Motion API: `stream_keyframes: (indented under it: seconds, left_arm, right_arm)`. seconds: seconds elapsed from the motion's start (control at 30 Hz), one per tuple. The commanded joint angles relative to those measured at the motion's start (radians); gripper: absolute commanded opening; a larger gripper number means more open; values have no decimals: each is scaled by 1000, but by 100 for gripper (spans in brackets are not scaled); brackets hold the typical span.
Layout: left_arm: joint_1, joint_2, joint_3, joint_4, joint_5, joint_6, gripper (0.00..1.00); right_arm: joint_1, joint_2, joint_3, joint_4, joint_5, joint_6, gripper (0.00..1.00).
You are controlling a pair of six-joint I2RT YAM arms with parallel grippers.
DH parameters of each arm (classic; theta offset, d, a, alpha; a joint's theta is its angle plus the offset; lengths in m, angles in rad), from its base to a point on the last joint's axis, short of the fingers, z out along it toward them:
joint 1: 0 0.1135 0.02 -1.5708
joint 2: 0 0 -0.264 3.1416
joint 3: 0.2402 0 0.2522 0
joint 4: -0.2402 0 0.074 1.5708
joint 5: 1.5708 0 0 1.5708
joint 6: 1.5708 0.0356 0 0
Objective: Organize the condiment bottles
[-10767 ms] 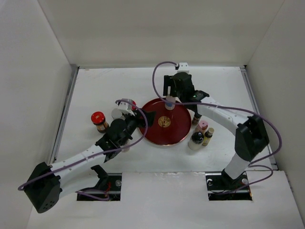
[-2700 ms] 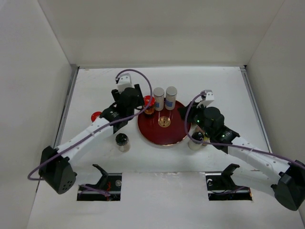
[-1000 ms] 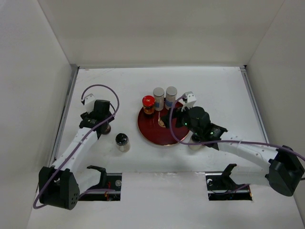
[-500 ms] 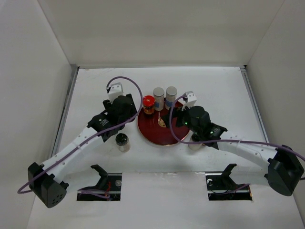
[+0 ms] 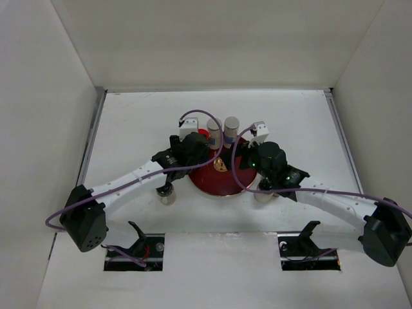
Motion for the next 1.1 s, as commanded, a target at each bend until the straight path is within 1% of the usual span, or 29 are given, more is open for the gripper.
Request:
stream_keyframes:
  seconds: [0.0, 0.27, 0.37, 0.43, 0.53, 0.6, 0.67, 0.7, 0.77, 0.8, 0.87, 0.93, 0.97, 1.0, 1.07]
  left_arm:
    - [4, -17, 50, 193, -19, 24, 44]
    - [18, 41, -5, 239, 18, 17, 46]
    - [18, 60, -19, 253, 25, 16, 47]
    - [17, 72, -24, 253, 27, 14, 47]
    - [12, 87, -33, 250, 16, 14, 49]
    - [11, 95, -38, 249, 15, 13, 52]
    - [6, 100, -42, 247, 10, 13, 58]
    - [4, 100, -47, 247, 7, 14, 62]
    - [-2, 91, -54, 253, 3, 17, 69]
    - [-5, 83, -57, 255, 2, 17, 73]
    - [-19, 48, -71, 281, 2, 27, 79]
    - [-31, 3, -96, 330, 2, 42, 82]
    - [-38, -27, -113, 366, 2, 51, 87]
    - [-46, -55, -129, 399, 4, 63, 88]
    - [-58, -106, -157, 457, 7, 80, 90]
  right_arm:
    - [-8, -27, 9, 50, 14, 3, 96]
    - [-22, -58, -5, 53, 37, 3, 95]
    - [-41, -84, -23, 63, 68, 12, 92]
    - [-62, -108, -40, 74, 85, 28, 88]
    - [-100, -139, -60, 79, 88, 51, 71]
    - [-120, -150, -66, 77, 90, 60, 57]
    - [-133, -151, -65, 65, 93, 65, 46]
    - [-136, -154, -62, 53, 97, 66, 44]
    - [-134, -167, -52, 19, 123, 68, 44]
    - [-130, -177, -49, -4, 151, 69, 47]
    - [-128, -209, -55, -55, 221, 69, 63]
    - [-113, -252, -60, -130, 298, 68, 74]
    - [-104, -274, -62, -172, 329, 69, 78]
    - [-97, -295, -62, -218, 359, 69, 81]
    - [-84, -337, -59, -307, 415, 74, 83]
